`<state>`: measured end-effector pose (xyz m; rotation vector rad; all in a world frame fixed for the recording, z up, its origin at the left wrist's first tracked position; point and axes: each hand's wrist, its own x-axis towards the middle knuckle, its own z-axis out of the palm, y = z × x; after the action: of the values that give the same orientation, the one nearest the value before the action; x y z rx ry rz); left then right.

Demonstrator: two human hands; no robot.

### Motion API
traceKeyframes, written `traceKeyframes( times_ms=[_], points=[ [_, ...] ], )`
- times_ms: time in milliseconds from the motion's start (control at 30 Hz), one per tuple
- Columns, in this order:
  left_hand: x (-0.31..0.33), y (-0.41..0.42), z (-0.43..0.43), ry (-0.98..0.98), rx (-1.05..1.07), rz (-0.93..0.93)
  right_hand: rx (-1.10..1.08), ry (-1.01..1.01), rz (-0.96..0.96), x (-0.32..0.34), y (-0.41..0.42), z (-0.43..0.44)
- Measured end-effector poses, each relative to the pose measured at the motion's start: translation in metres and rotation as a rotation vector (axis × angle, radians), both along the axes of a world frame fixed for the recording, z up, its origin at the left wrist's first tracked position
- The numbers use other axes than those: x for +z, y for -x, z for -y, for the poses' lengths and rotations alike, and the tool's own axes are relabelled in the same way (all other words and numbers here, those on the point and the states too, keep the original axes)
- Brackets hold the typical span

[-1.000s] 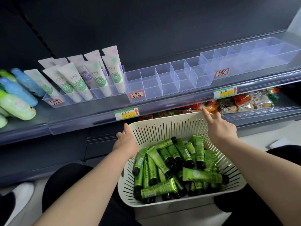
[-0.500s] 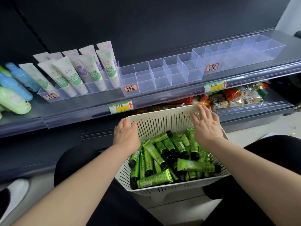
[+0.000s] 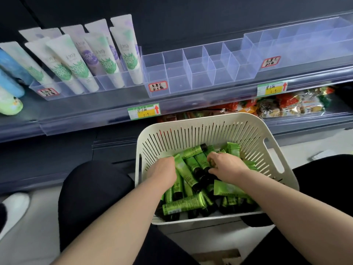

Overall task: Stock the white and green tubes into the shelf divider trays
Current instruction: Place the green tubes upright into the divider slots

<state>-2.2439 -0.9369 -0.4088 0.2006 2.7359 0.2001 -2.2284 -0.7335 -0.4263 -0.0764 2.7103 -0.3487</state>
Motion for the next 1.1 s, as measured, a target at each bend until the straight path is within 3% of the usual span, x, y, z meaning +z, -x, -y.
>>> traceKeyframes(
  times_ms=[167,367,500,767,933,1100],
  points=[
    [-0.013,-0.001,-0.007,0.025,0.017,0.051,0.022,0.053,0.214,-0.006,0.015,0.021],
    [-0.021,-0.003,-0.009,0.030,0.057,0.082,0.069,-0.255,0.150,-0.019,0.027,0.051],
    [-0.019,0.002,-0.005,0.051,0.090,0.065,0.170,-0.248,0.106,-0.020,0.036,0.066],
    [-0.012,0.003,0.004,0.081,0.101,0.071,0.353,-0.485,0.275,-0.002,0.014,0.072],
    [-0.008,-0.001,0.006,0.056,0.099,0.063,0.207,-0.381,0.185,-0.004,-0.002,0.066],
    [-0.010,-0.003,0.001,-0.029,0.117,0.117,-0.285,-0.008,0.120,0.010,0.010,0.041]
  ],
)
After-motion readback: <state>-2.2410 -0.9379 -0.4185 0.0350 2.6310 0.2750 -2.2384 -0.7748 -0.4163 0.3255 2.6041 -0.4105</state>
